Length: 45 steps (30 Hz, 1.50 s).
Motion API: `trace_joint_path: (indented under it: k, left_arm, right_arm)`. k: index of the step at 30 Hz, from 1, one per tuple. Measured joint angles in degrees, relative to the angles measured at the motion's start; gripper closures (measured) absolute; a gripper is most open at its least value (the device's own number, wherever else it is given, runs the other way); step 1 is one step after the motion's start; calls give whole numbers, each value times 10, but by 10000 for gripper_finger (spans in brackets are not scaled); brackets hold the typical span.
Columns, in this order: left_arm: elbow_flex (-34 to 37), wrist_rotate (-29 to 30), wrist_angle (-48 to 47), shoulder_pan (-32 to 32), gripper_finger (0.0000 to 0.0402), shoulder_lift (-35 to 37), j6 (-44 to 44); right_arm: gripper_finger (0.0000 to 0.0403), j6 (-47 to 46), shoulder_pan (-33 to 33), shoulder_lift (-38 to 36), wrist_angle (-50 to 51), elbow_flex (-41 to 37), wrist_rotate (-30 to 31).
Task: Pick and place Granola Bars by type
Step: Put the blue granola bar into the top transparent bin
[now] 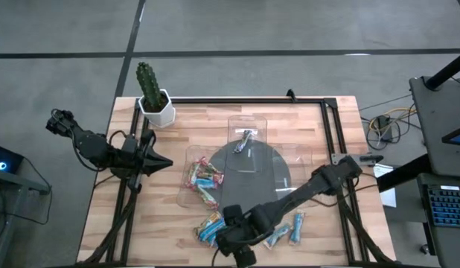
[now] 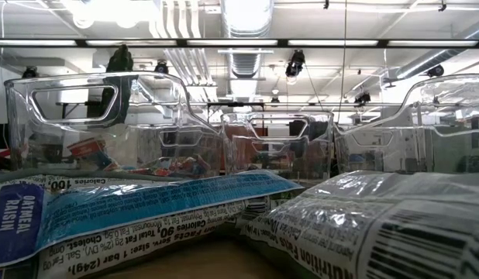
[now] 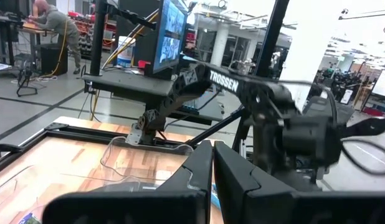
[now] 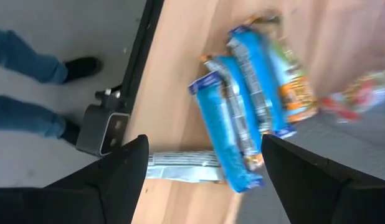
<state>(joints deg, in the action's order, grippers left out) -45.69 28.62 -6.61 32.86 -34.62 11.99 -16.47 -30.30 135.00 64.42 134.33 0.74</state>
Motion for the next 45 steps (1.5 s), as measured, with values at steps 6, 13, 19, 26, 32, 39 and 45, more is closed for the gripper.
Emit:
trace_joint_path:
  k: [6,13,19,26,32,39,45]
  left_arm:
    - [0,0,-10,0,402,0,1]
    - [1,0,-26,0,402,0,23]
    - [1,0,-26,0,402,0,28]
    - [1,0,-26,0,402,0,31]
    - [1,0,-26,0,402,-1,32]
    - [1,0,-26,0,402,-1,32]
    - [1,0,-26,0,402,-1,32]
  right_arm:
    - [114,0,0,36,-1,3,-27]
    - [124,4,0,63,-3,3,-56]
    - [126,17,4,77,-8,2,-55]
    - [127,19,20,94,-22,2,-53]
    - [127,3,27,104,-21,1,-62]
    - [127,3,22,102,-23,1,-73]
    - [127,23,22,102,-42,-8,-70]
